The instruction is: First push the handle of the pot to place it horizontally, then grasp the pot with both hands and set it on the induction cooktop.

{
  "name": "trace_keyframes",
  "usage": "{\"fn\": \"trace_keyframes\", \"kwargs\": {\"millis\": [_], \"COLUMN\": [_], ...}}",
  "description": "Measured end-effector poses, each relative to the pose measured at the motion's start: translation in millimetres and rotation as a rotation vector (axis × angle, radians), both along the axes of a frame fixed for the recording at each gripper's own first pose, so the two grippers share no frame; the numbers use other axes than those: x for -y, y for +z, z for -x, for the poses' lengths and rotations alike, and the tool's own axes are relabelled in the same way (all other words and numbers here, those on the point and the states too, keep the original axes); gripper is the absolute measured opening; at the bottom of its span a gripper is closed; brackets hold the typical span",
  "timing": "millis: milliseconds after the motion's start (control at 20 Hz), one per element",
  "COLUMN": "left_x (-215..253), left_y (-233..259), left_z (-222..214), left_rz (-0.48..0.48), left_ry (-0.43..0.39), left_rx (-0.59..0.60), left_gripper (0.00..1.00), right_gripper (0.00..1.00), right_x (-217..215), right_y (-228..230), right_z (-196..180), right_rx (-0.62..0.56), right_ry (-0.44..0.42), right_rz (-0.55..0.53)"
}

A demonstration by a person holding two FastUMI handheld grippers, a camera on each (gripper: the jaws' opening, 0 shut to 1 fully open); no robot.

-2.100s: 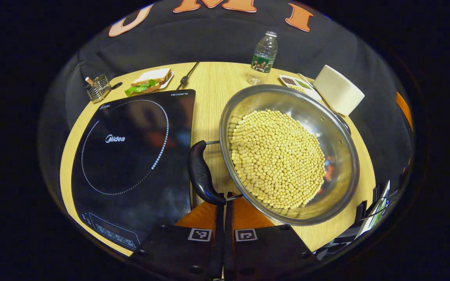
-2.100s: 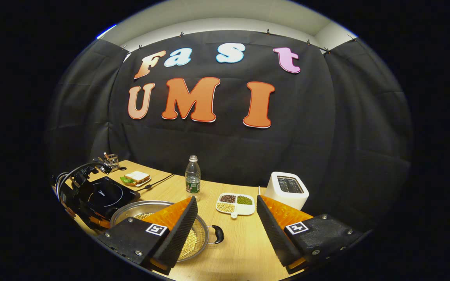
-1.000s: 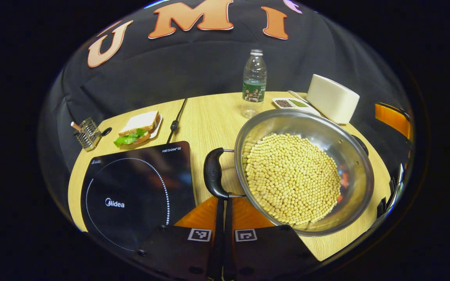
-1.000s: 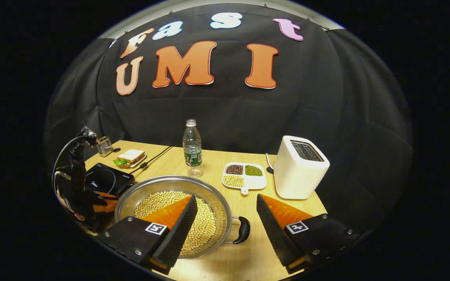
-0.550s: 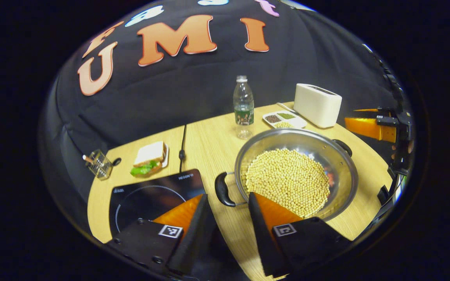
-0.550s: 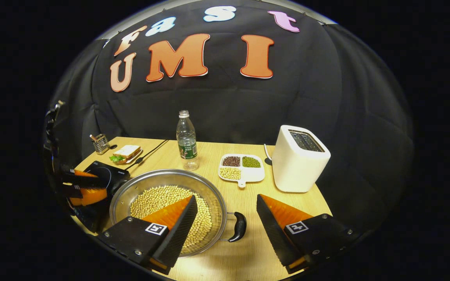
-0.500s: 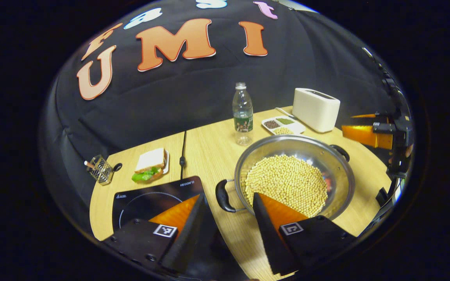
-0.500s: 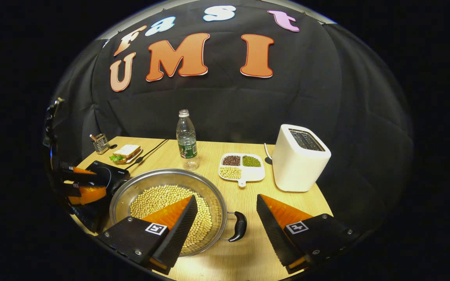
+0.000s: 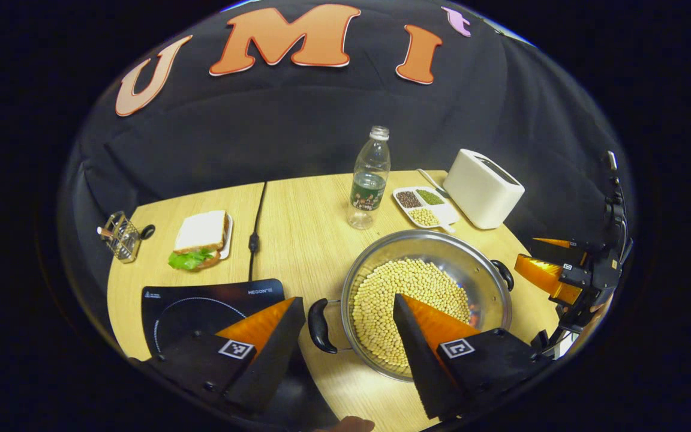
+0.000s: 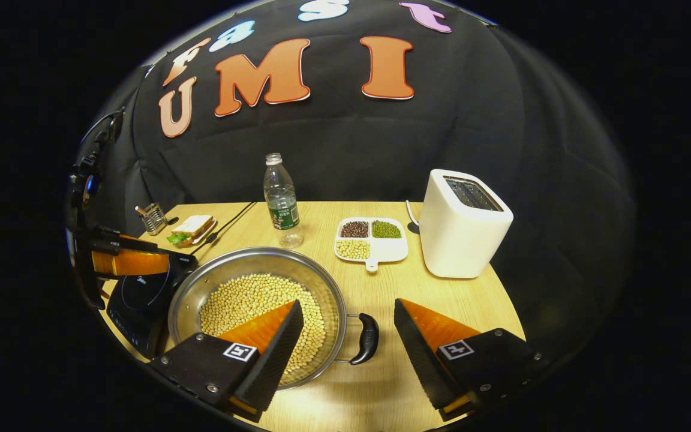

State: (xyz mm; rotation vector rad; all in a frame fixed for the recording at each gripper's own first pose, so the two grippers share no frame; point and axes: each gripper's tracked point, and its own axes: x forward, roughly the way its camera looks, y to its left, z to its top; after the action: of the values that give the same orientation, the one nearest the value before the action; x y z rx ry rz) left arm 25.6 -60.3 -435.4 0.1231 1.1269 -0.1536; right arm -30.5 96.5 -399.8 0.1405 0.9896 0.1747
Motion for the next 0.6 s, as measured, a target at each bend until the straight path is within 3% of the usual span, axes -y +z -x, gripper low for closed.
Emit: {"fn": "trace_keyframes", "kwargs": {"millis": [300,600], "left_x": [-7,-20], "left_y": [-33,-43], "left_z": [-1,-6], "left_rz": [0.041,0.001], "left_ry": [0.059,0.066], "left_rx": [-0.041,-0.033], "left_gripper": [0.98,0.98], "right_gripper": [0.95,0.95], "right_x": [-4,-9], "right_y": [-14,-34], "right_z": [1,3], "right_rx": [-0.034,-0.084], "right_ry": [0.018,0.025], "right_rz": [0.024,0.037]}}
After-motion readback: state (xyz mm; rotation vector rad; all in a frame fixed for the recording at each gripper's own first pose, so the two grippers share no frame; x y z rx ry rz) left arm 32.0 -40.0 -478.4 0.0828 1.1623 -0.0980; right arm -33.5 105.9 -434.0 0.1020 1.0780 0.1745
